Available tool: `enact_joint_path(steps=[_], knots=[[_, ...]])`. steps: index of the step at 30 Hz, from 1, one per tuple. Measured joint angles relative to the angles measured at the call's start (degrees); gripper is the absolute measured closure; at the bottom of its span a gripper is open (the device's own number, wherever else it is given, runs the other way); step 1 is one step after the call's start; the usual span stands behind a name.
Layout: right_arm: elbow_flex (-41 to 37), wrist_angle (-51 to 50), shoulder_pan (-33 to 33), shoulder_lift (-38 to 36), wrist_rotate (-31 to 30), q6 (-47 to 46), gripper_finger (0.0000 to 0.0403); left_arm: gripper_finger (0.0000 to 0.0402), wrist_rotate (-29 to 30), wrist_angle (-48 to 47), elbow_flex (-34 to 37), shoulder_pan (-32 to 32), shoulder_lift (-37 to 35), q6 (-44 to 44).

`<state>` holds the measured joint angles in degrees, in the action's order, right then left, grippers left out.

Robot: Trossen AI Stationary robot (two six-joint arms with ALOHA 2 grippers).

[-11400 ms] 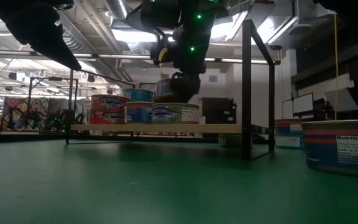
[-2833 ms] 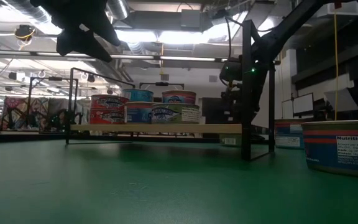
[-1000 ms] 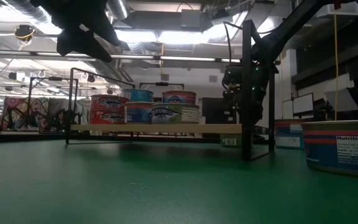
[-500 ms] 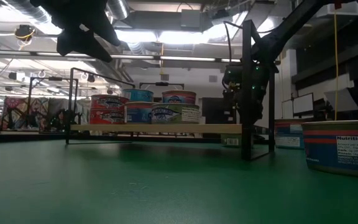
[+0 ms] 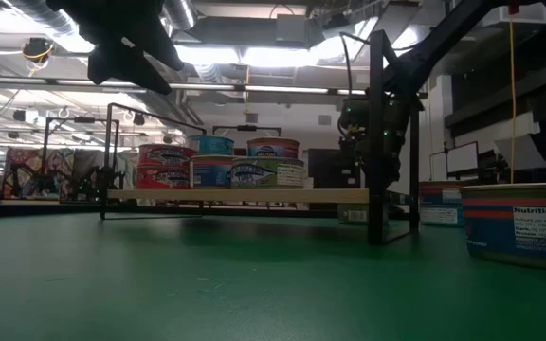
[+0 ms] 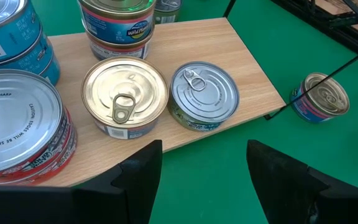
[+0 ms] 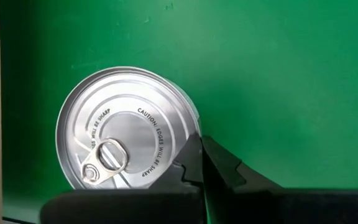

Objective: Stack canned seafood by type on shelf
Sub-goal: Stack the green can on top of the green can on the shelf

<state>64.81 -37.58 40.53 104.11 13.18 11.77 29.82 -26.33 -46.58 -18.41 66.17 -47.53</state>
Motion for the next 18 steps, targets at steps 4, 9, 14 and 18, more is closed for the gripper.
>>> enact_joint_path(steps=[4,9,14,18], knots=[[2.09,-1.12,0.0,0.08,0.01,-0.06,0.0402,0.0174,0.02,0.0,0.02,0.0,0.0,0.02],[4.33,-2.18,-0.03,0.4,-0.6,-0.06,0.0402,0.0174,0.01,0.0,0.02,0.0,0.0,0.02],[4.64,-2.03,-0.01,0.41,-0.62,-0.13,0.0403,0.0174,0.02,-0.01,0.02,0.0,0.0,0.02],[4.73,-2.01,0.0,0.4,-0.49,-0.15,0.0403,0.0174,0.02,-0.02,0.02,0.0,0.0,0.02]])
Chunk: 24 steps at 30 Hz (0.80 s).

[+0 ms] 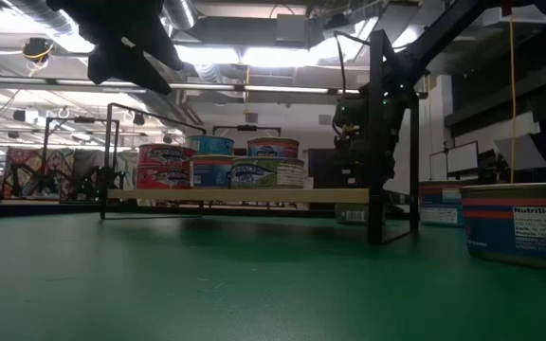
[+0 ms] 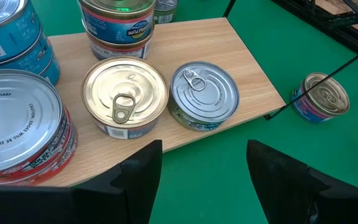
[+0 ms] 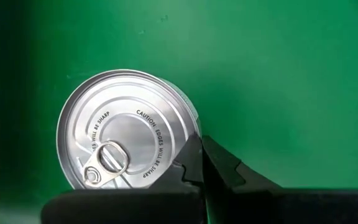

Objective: Stack canned seafood by type on shelf
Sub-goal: Stack the green can on top of the green can on the shelf

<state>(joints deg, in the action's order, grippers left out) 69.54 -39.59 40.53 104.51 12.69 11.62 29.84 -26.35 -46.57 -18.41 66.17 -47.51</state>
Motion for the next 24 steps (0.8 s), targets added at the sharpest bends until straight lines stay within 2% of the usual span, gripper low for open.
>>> enact_joint_path(steps=[12,24], knots=[[0.13,-0.17,0.02,-0.2,2.81,-0.02,0.0403,0.0174,-0.02,0.02,0.0,0.0,0.0,0.0],[0.22,-0.5,2.03,-0.31,1.95,-0.04,0.0403,0.0174,-0.01,0.0,0.0,0.02,0.0,-0.02]])
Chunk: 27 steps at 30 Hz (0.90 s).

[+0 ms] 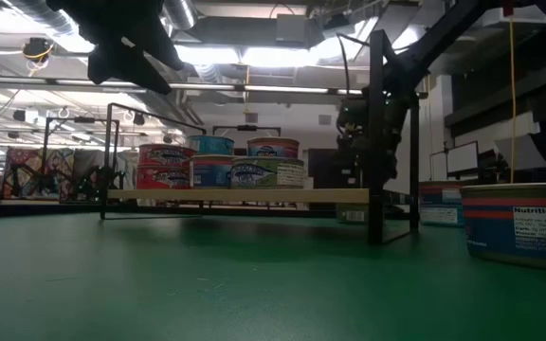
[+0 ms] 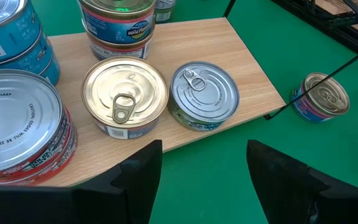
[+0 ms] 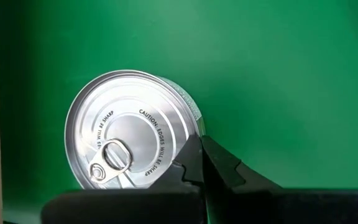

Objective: Stack canned seafood by type on shelf
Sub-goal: Stack the green can on top of the green can on the shelf

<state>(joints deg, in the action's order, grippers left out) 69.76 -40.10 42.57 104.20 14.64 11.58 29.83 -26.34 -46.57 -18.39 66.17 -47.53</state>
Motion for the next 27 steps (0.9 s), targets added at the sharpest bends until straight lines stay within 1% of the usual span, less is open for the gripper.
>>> enact_joint_path(steps=[12,22,27], knots=[[0.32,-0.12,1.88,-0.02,0.95,-0.85,0.0403,0.0174,0.0,0.0,0.0,-0.02,0.0,0.0],[5.61,-0.9,2.12,-0.09,1.0,-0.85,0.0403,0.0174,0.01,0.02,0.0,-0.01,0.0,0.0],[6.14,-1.89,2.1,-0.09,1.0,-0.87,0.0403,0.0174,0.01,0.02,0.0,0.0,0.0,0.0]])
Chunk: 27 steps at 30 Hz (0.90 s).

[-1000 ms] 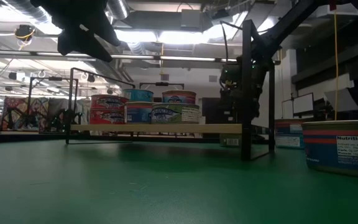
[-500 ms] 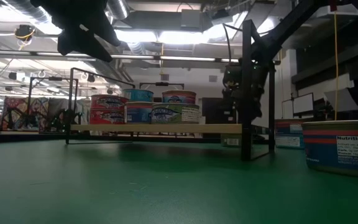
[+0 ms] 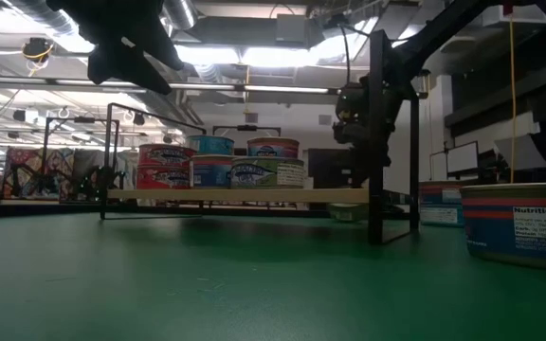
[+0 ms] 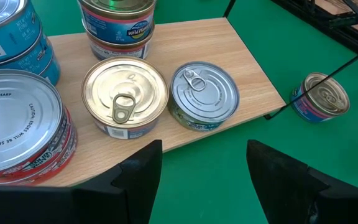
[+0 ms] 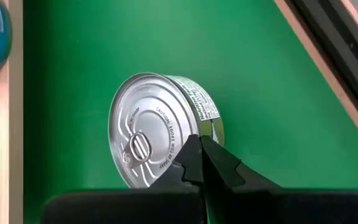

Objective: Stack canned seafood by type on shelf
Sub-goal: Stack the green can on top of the green can on the shelf

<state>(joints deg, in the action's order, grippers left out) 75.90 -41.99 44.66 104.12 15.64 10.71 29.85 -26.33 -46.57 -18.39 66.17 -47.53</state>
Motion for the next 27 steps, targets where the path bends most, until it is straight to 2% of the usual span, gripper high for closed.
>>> enact_joint_path(steps=[27], knots=[[3.89,-8.6,-1.37,0.0,-0.55,-2.12,0.0403,0.0174,0.0,0.03,0.0,0.0,0.0,0.09]])
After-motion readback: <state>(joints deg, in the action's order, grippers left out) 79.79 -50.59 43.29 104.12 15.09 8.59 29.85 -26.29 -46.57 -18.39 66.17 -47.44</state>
